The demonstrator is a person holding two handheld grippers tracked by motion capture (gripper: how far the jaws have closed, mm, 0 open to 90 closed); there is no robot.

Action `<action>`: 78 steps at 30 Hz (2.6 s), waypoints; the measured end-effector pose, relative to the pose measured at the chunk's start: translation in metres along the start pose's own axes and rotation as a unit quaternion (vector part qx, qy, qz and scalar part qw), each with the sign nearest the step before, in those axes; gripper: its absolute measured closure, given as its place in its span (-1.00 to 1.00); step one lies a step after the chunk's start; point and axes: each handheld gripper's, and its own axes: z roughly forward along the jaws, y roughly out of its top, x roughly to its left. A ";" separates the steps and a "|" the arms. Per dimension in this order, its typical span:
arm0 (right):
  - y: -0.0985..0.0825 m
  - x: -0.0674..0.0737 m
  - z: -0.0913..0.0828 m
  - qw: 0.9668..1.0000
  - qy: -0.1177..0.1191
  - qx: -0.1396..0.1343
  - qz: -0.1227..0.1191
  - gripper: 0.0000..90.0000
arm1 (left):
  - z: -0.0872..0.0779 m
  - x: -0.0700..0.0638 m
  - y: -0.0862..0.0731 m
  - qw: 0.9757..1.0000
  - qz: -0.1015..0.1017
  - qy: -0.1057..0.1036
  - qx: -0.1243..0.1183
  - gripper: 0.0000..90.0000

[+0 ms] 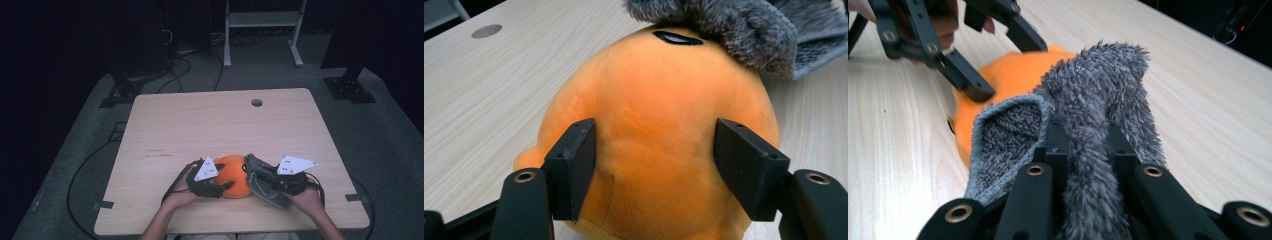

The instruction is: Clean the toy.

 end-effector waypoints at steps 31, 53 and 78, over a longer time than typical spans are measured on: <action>0.006 0.004 0.005 1.000 0.022 0.006 0.015 0.70 | -0.014 0.003 0.020 0.998 -0.041 -0.035 -0.037 -0.62; 0.008 0.013 0.005 1.000 0.021 0.000 -0.005 0.70 | -0.010 0.010 0.020 0.998 -0.067 -0.008 0.007 -0.81; 0.012 0.018 -0.004 0.999 0.017 -0.028 -0.017 0.70 | 0.004 -0.004 0.016 0.999 -0.012 -0.028 -0.023 -0.38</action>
